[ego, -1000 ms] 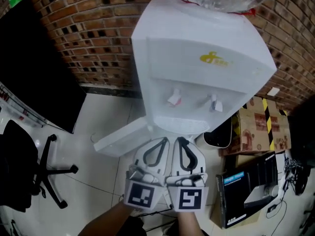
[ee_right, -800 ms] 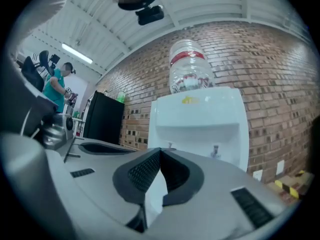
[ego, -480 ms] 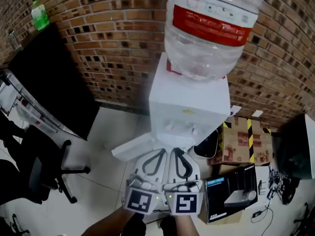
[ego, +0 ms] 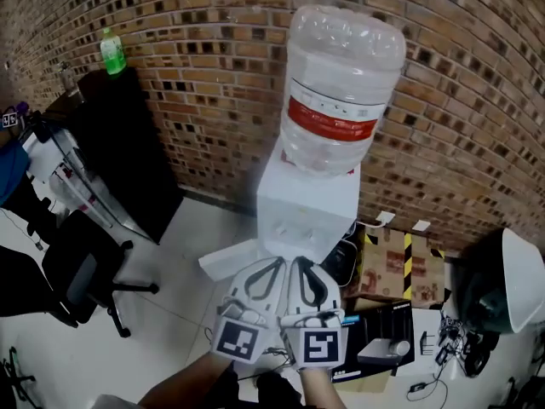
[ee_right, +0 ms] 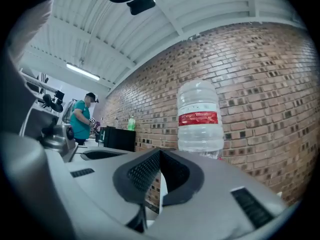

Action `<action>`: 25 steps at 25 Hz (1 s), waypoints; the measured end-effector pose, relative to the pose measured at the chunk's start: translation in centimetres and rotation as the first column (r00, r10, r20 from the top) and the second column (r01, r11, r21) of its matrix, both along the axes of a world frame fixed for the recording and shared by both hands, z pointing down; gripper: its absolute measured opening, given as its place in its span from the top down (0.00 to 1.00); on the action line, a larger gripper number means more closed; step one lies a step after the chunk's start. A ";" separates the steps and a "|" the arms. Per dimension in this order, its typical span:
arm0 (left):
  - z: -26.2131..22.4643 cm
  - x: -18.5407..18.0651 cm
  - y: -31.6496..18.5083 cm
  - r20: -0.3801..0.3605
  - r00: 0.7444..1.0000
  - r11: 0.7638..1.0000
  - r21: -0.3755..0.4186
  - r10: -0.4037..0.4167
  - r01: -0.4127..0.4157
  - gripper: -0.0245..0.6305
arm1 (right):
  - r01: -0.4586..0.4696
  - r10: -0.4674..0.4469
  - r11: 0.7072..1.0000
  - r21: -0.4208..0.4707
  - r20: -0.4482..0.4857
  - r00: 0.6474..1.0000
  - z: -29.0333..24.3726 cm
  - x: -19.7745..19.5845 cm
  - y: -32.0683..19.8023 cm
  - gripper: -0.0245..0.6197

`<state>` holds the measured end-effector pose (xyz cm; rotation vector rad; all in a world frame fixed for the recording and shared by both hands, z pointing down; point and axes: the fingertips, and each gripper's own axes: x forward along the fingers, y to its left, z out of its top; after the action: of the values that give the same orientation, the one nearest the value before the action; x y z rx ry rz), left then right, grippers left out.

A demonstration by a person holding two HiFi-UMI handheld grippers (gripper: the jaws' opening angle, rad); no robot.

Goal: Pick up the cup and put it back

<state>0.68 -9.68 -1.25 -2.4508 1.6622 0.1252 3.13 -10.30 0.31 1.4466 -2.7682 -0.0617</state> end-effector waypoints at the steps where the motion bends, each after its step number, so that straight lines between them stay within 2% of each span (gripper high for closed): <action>1: -0.7 0.1 0.5 -0.010 1.000 1.000 0.003 -0.011 0.011 0.96 | 0.004 -0.004 1.000 -0.004 0.000 1.000 -0.6 0.4 0.5 0.95; 7: -3.7 0.9 3.8 -0.042 0.999 0.999 0.039 -0.024 0.026 0.96 | 0.014 -0.014 1.000 0.006 -0.002 1.000 -2.7 2.2 3.5 0.95; 12: -4.8 0.5 6.6 -0.039 0.999 0.999 0.049 0.011 -0.009 0.96 | -0.013 0.013 1.000 0.006 -0.013 1.000 -3.3 2.5 6.3 0.95; 19: -4.5 -2.8 12.6 -0.065 0.995 0.997 0.013 0.081 -0.080 0.96 | -0.091 0.092 0.996 0.018 -0.014 0.996 -3.5 -0.3 12.6 0.95; 25: -4.0 -5.1 19.6 -0.064 0.988 0.990 0.024 0.142 -0.141 0.96 | -0.143 0.144 0.990 0.012 -0.012 0.990 -2.6 -3.2 20.3 0.95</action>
<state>-4.40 9.89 -5.27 -2.5752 1.5026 0.2415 -0.09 9.96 -2.33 1.6372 -2.6488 -0.0846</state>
